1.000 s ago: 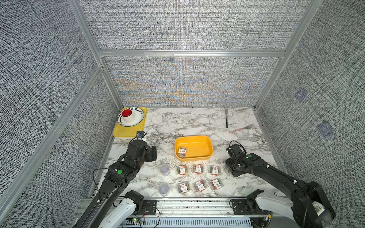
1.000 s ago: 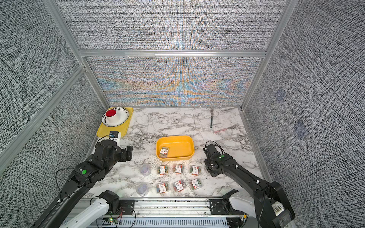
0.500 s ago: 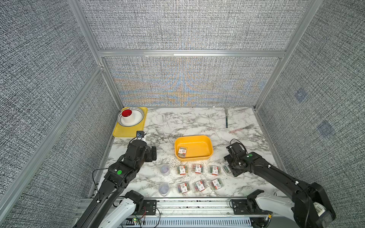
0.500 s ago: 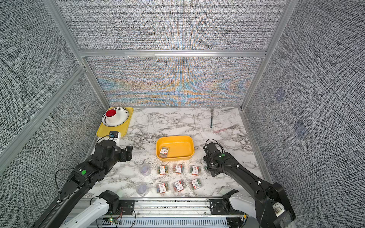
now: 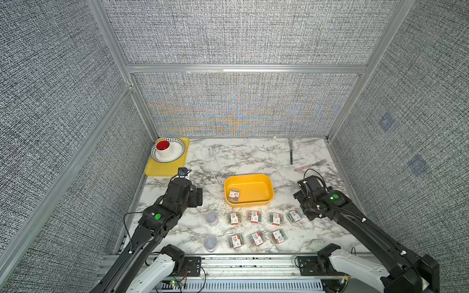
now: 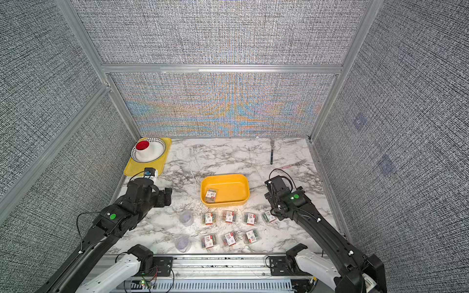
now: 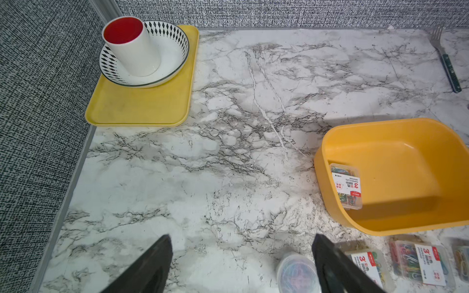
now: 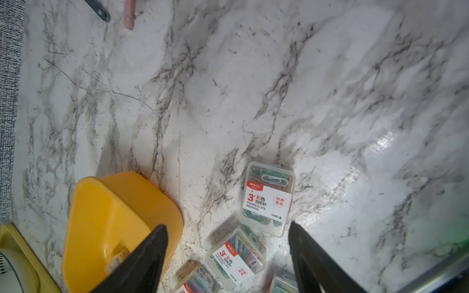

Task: Take the paper clips out of the storage box
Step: Place the boxed paper clips at the center of the board, then pick up the boxed paper clips from the storage box.

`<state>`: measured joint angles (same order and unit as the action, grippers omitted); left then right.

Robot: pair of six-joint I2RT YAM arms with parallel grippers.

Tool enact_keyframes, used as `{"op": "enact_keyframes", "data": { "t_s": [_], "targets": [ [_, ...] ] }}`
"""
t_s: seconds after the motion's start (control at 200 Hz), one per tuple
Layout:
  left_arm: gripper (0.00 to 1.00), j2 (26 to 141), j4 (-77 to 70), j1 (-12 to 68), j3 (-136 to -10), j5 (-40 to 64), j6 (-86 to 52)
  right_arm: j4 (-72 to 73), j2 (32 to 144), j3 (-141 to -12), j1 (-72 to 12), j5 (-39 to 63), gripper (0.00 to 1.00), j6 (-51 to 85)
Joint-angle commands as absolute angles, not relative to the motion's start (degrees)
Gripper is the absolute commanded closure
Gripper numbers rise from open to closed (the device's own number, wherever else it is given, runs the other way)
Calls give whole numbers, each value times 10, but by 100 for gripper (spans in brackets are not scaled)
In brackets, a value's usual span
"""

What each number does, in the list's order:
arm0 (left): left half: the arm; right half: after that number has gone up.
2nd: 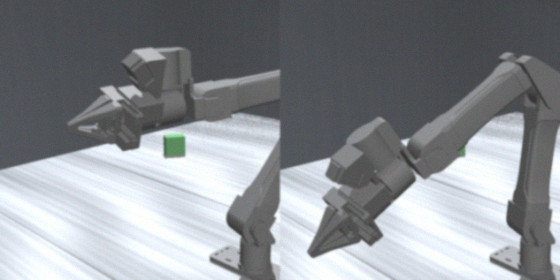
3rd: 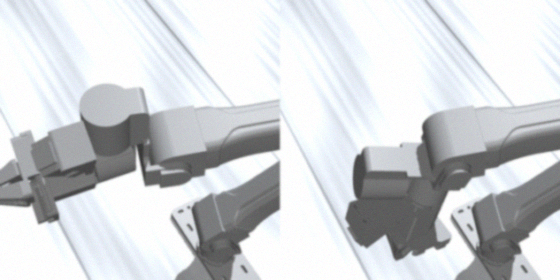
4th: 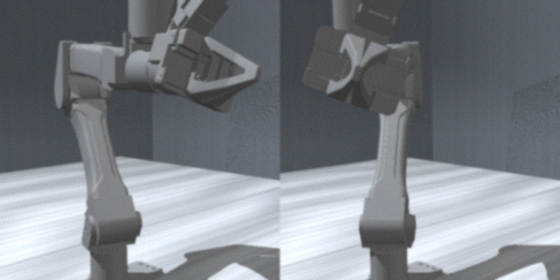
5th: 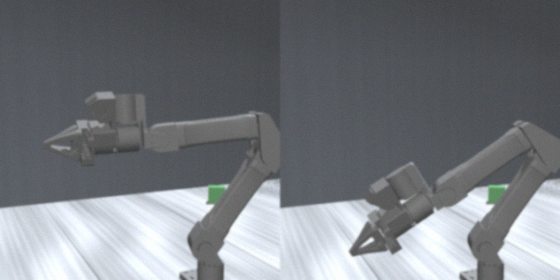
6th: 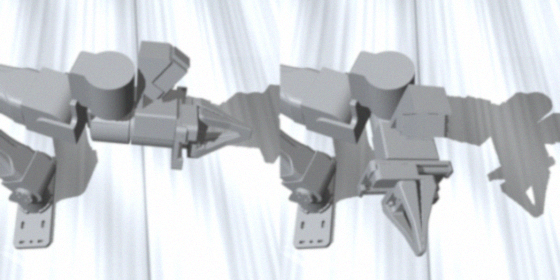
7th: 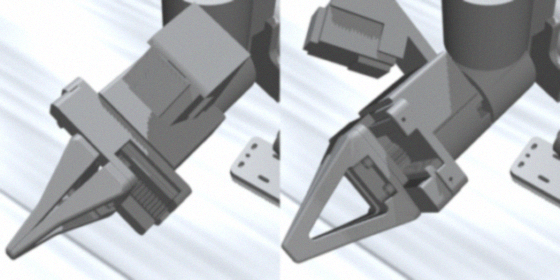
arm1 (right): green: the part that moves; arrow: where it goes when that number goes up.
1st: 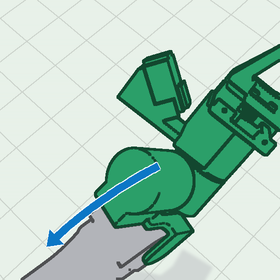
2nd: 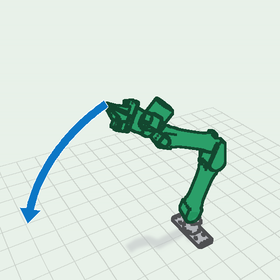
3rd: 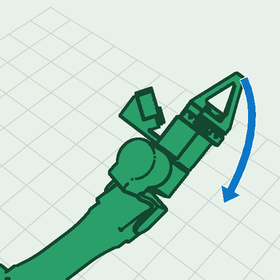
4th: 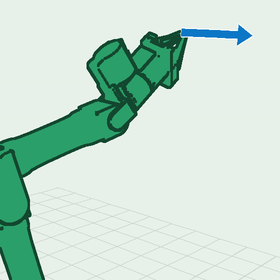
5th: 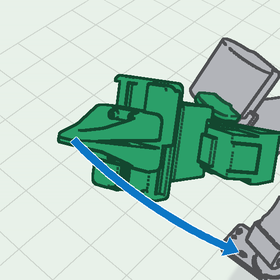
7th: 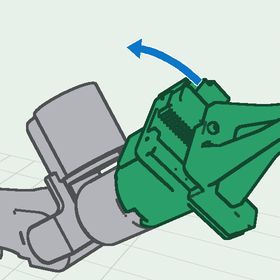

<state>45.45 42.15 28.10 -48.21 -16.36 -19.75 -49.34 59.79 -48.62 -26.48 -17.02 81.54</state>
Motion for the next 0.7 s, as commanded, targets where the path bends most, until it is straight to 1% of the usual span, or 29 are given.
{"op": "enact_keyframes", "data": {
  "t_s": [0.0, 0.11, 0.18, 0.265, 0.385, 0.566, 0.651, 0.696],
  "targets": [
    [13, 478, 425, 281, -500, -130, -218, -507, 617, -510, -265, -240, 22, 734],
    [15, 518, 431, 282, -535, -41, -225, -459, 629, -524, -261, -248, 22, 644],
    [20, 543, 426, 282, -555, 12, -239, -419, 626, -521, -256, -238, 22, 590],
    [26, 577, 425, 292, -580, 43, -260, -365, 612, -507, -242, -211, 22, 514],
    [29, 633, 438, 354, -620, 20, -274, -316, 582, -483, -210, -167, 22, 437],
    [31, 754, 496, 444, -717, -29, -294, -293, 542, -463, -149, -116, 22, 343],
    [39, 810, 503, 473, -750, -37, -298, -285, 530, -442, -125, -101, 22, 315],
    [40, 841, 510, 485, -768, -41, -298, -284, 527, -439, -113, -94, 22, 307]
  ]
}}
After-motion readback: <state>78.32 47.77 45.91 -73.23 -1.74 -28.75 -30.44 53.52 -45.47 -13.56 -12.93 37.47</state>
